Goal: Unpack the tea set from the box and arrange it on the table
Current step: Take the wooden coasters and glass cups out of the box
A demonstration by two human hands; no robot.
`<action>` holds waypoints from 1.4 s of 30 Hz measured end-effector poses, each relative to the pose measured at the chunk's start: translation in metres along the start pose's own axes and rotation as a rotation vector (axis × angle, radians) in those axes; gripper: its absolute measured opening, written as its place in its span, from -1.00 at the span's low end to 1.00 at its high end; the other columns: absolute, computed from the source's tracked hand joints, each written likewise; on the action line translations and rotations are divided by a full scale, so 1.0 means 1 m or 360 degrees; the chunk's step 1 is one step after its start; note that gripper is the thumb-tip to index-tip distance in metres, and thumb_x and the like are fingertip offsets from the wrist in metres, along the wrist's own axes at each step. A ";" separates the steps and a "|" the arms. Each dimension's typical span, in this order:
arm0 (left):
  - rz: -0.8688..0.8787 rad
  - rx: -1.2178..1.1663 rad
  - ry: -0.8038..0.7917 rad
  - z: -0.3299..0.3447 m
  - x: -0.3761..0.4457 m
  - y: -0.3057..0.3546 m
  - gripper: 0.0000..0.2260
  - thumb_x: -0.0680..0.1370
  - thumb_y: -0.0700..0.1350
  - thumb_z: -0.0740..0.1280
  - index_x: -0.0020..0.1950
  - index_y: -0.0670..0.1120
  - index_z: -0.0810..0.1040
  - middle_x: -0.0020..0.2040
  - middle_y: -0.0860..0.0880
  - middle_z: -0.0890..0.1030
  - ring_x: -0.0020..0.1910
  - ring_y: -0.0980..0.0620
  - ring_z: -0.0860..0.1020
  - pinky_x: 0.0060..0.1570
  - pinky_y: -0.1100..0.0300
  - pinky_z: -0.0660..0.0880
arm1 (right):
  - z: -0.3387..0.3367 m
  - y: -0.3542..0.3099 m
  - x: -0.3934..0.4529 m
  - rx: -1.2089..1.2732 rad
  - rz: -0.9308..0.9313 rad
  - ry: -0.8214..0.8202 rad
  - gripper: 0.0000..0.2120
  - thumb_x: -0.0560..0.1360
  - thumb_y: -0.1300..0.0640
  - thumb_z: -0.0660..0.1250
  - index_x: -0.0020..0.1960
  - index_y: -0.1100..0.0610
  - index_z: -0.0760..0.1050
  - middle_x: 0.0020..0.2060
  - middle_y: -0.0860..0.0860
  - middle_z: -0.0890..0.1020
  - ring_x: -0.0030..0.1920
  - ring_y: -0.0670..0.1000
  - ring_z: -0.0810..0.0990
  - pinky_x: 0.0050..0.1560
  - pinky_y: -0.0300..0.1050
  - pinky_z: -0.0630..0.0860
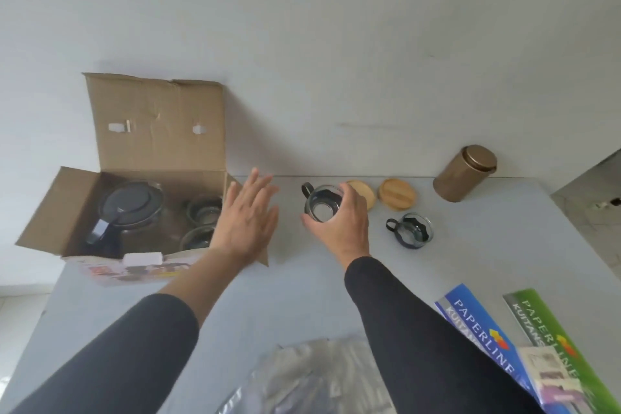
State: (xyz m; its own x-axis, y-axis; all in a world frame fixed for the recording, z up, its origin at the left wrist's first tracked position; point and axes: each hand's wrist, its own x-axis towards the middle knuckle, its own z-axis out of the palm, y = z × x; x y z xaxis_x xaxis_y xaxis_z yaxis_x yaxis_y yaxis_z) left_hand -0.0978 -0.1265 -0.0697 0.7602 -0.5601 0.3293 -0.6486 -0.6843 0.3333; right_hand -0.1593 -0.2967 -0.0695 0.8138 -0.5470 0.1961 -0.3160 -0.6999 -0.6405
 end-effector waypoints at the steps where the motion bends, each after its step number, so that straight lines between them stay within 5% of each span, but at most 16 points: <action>1: 0.0029 -0.0018 -0.0033 0.013 -0.002 0.014 -0.57 0.55 0.00 0.02 0.23 -0.17 0.52 0.33 -0.12 0.50 0.44 -0.15 0.32 0.35 -0.19 0.22 | -0.004 0.014 0.000 0.0024 0.0060 0.0024 -0.15 0.19 -0.08 0.57 0.34 0.19 0.32 0.16 0.09 0.49 0.24 0.10 0.40 0.22 -0.11 0.37; 4: -0.0041 -0.0091 -0.0247 0.056 -0.014 0.048 -0.52 0.54 0.04 -0.03 0.28 -0.14 0.48 0.37 -0.08 0.46 0.49 -0.10 0.24 0.40 -0.13 0.18 | -0.016 0.055 0.002 0.0000 0.0130 0.0024 -0.19 0.19 -0.08 0.57 0.32 0.17 0.34 0.14 0.08 0.50 0.22 0.09 0.39 0.20 -0.12 0.35; 10: -0.0589 0.0073 -0.1070 0.118 -0.039 0.081 -0.42 0.63 0.11 0.03 0.56 -0.06 -0.11 0.57 -0.01 -0.21 0.55 -0.01 -0.22 0.50 -0.05 -0.12 | -0.021 0.111 0.013 0.0033 0.0181 -0.0055 -0.19 0.21 -0.03 0.57 0.34 0.21 0.33 0.15 0.11 0.49 0.24 0.10 0.37 0.22 -0.16 0.31; 15: -0.0620 0.0206 -0.1227 0.124 -0.029 0.083 -0.36 0.62 0.17 0.01 0.54 0.00 -0.28 0.55 0.00 -0.31 0.54 -0.01 -0.26 0.49 -0.09 -0.10 | -0.017 0.131 0.018 -0.0015 0.0166 -0.0202 -0.16 0.23 -0.03 0.57 0.38 0.24 0.29 0.19 0.15 0.48 0.27 0.12 0.35 0.23 -0.16 0.30; 29: -0.0644 0.0109 -0.1336 0.115 -0.017 0.078 -0.32 0.61 0.09 0.15 0.55 0.03 -0.23 0.55 0.03 -0.29 0.55 0.00 -0.20 0.51 -0.04 -0.03 | 0.000 0.135 0.025 -0.0231 0.0095 -0.0264 -0.15 0.24 -0.07 0.55 0.39 0.22 0.27 0.20 0.15 0.45 0.23 0.14 0.34 0.26 -0.07 0.31; 33: -0.0631 -0.0057 -0.1092 0.092 -0.012 0.067 -0.46 0.60 0.01 0.18 0.54 0.03 0.07 0.56 0.10 0.04 0.47 -0.07 0.24 0.37 0.03 0.28 | -0.006 0.111 0.027 -0.0362 -0.0243 0.0057 -0.35 0.28 -0.06 0.48 0.26 0.22 0.42 0.09 0.17 0.51 0.13 0.19 0.41 0.05 0.09 0.44; 36: -0.0278 -0.0055 -0.0408 0.059 -0.012 0.050 -0.66 0.54 -0.17 0.25 0.32 -0.04 0.47 0.32 0.04 0.48 0.15 -0.09 0.55 0.00 0.11 0.50 | -0.003 0.072 0.035 -0.0237 -0.0540 0.0263 -0.58 0.34 -0.04 0.32 0.09 0.22 0.47 -0.05 0.16 0.55 0.00 0.19 0.47 -0.07 0.08 0.51; 39: 0.0025 0.0051 0.0123 0.020 -0.008 0.022 -0.76 0.43 -0.25 0.21 0.01 -0.14 0.61 -0.06 -0.04 0.64 -0.14 -0.08 0.63 -0.17 0.19 0.48 | 0.008 0.017 0.039 -0.0118 -0.0754 0.0213 -0.63 0.37 -0.03 0.27 0.03 0.21 0.54 -0.10 0.13 0.57 -0.06 0.19 0.52 -0.09 0.01 0.50; 42: 0.0009 0.0149 0.0180 -0.024 -0.008 -0.017 -0.73 0.44 -0.21 0.13 -0.02 -0.17 0.59 -0.11 -0.09 0.63 -0.15 -0.12 0.61 -0.13 0.11 0.52 | 0.029 -0.045 0.030 -0.0088 -0.0958 0.0114 -0.70 0.35 -0.02 0.27 -0.07 0.19 0.57 -0.17 0.08 0.57 -0.10 0.14 0.52 -0.13 -0.06 0.46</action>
State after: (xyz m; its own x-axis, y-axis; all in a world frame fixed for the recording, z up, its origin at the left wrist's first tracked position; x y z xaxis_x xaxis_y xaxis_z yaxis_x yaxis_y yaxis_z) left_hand -0.0939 -0.0988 -0.0568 0.7440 -0.5114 0.4301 -0.6423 -0.7248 0.2492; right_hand -0.1059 -0.2680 -0.0564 0.8232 -0.0758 0.5626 0.1632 -0.9176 -0.3624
